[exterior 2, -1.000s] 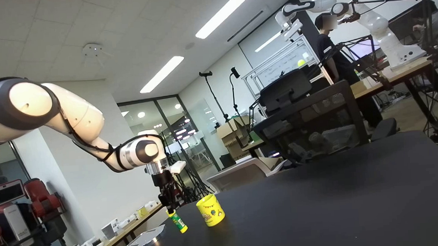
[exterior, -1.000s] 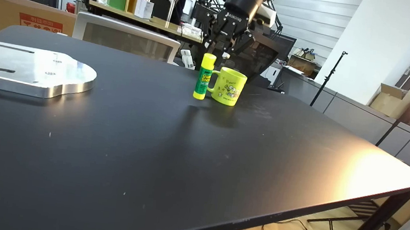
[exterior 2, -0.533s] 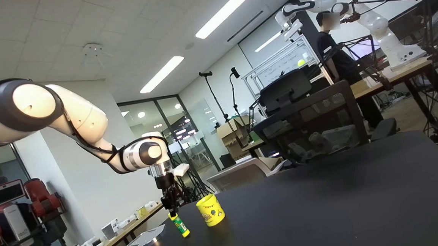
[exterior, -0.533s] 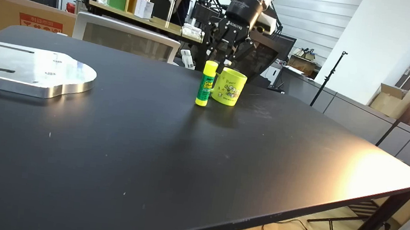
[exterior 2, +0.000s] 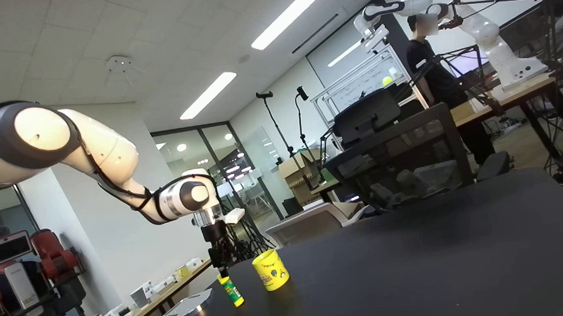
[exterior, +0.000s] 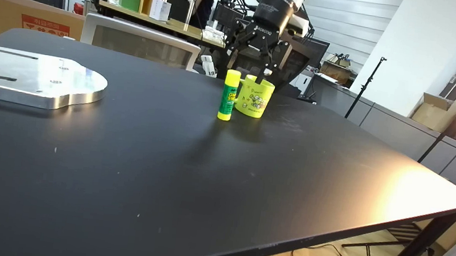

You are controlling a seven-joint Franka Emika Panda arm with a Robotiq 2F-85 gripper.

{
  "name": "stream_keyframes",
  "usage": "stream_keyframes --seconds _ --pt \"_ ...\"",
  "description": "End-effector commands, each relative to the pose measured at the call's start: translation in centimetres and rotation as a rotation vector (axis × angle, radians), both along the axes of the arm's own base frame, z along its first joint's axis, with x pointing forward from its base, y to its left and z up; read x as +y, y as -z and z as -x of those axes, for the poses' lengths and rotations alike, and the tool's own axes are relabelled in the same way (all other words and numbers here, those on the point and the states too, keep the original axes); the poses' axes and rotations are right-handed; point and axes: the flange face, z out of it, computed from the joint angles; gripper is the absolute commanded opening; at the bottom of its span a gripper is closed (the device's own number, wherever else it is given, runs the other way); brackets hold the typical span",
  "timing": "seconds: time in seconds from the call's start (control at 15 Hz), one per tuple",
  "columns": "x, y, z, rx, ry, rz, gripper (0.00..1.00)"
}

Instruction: Take the gluestick from the table and put it in the yellow cup then remove it and put it on the table then put it back in the yellow cup

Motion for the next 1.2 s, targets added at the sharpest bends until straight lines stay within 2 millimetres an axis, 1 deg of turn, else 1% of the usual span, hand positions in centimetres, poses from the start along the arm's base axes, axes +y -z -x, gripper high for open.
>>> stream_keyframes --seconds 0.0,0.2,0.33,0.73,1.13 --pt "0.5 -1.1 0.0 -0.109 0.009 0.091 1.00" --pt "1.0 -0.8 -0.1 -0.195 0.005 0.160 1.00" --pt "1.7 -0.3 -0.1 -0.213 0.008 0.195 1.00" --pt "2.3 0.5 0.6 -0.197 0.004 0.268 1.00" --pt "3.3 1.7 1.2 -0.164 -0.017 0.296 1.00"
